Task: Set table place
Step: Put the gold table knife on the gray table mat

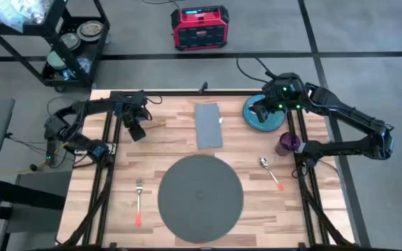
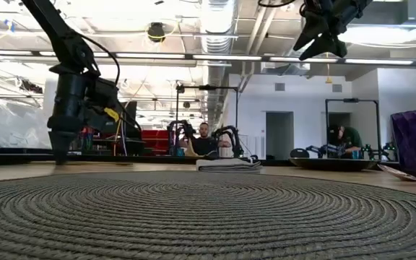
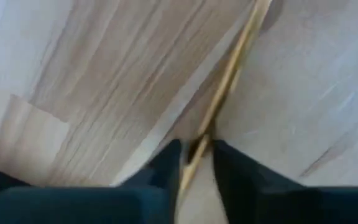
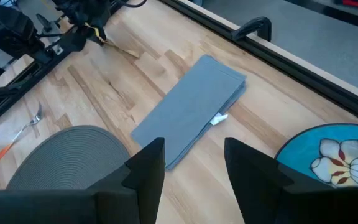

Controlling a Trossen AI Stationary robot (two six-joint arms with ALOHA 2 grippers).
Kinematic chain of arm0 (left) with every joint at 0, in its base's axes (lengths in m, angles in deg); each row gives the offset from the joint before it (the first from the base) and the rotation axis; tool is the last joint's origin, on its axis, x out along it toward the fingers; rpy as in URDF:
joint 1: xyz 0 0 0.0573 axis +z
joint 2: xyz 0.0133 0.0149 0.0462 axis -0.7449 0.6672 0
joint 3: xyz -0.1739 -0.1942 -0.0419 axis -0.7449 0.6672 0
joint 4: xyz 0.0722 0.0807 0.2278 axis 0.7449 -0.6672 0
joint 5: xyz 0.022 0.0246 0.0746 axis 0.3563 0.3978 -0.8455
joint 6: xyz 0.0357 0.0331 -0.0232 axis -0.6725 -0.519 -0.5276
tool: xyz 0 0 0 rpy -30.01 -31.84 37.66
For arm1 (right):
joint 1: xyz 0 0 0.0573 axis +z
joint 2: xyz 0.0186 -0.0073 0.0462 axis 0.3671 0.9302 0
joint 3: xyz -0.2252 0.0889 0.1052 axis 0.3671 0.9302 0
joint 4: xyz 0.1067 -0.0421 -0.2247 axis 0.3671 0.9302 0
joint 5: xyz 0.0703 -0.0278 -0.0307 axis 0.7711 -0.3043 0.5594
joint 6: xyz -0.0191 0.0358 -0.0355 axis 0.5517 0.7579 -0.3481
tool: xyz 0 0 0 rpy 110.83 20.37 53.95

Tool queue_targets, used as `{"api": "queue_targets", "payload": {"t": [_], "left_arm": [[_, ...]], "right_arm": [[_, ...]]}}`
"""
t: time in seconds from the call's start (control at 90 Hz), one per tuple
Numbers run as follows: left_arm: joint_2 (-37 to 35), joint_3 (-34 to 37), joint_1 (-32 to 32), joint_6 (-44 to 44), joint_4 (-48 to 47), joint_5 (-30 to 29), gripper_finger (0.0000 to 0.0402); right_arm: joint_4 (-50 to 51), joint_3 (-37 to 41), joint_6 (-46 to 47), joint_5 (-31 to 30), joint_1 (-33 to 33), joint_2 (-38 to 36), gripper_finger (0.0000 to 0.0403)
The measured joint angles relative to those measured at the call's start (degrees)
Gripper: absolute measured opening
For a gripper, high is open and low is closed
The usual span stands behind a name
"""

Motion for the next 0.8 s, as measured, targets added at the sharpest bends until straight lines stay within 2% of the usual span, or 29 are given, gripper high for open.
{"api": "queue_targets", "payload": {"t": [0.2,0.333,0.478,0.8], "left_arm": [[1.69,-0.33,-1.73,0.32,-0.92,-0.25,0.0005],[0.98,-2.89,-1.5,4.43,-2.95,1.23,0.0003],[-3.83,-5.61,-0.37,7.02,-3.78,6.22,0.0002],[-14.03,-6.88,-0.31,15.58,-4.81,12.05,0.0]], "right_arm": [[0.02,0.0,0.47,-0.02,0.0,0.0,0.0155],[-0.04,0.0,1.09,-0.02,0.0,0.0,0.0155],[-1.4,0.0,1.09,-0.02,0.0,0.0,0.0155],[-3.04,-0.02,1.05,-0.04,-0.43,0.0,0.0155]]}}
